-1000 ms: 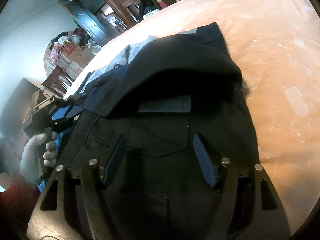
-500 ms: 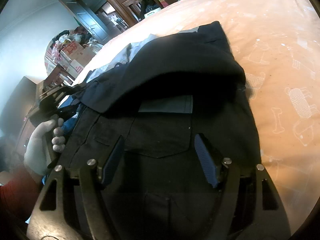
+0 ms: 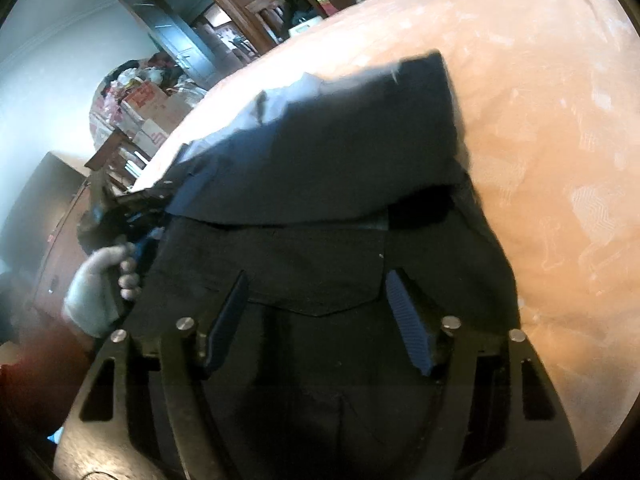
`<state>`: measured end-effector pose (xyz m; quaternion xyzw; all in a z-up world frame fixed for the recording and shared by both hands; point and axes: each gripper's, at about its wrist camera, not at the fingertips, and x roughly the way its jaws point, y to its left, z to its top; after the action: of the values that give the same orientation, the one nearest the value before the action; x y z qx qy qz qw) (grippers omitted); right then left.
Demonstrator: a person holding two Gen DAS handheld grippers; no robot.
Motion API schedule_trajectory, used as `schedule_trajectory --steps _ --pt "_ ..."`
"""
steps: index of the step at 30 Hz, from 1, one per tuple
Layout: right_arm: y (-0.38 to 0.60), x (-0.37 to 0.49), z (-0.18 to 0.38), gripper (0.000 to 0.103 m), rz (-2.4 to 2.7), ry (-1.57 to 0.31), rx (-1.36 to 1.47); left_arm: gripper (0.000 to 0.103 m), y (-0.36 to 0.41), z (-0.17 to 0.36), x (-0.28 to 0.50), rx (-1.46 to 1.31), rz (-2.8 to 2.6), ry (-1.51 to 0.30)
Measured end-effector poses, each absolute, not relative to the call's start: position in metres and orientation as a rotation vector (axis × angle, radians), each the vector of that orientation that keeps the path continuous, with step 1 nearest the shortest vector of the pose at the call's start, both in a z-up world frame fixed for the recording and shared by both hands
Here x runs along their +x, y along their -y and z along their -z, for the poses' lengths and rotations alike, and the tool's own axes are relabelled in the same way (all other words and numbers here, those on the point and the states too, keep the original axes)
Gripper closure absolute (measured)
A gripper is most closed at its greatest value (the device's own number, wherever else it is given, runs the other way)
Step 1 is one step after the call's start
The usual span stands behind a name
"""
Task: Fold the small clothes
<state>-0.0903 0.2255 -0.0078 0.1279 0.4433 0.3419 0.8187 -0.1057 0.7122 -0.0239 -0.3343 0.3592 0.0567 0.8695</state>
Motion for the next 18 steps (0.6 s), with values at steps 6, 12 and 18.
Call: schedule_trajectory --steps 6,12,18 --pt "-0.222 -0.041 -0.028 0.046 -0.701 -0.855 0.279 0.098 -0.709 0.029 -0.103 -0.688 -0.115 -0.761" --pt "-0.239 -0.008 0.019 0.049 -0.625 -1.084 0.154 0.09 -0.724 0.014 -0.124 -0.746 -0.096 -0.768" --pt "-0.241 -0.07 -0.006 0.038 -0.617 -1.028 0.153 0.077 -0.812 -0.035 -0.223 -0.687 -0.269 -0.641"
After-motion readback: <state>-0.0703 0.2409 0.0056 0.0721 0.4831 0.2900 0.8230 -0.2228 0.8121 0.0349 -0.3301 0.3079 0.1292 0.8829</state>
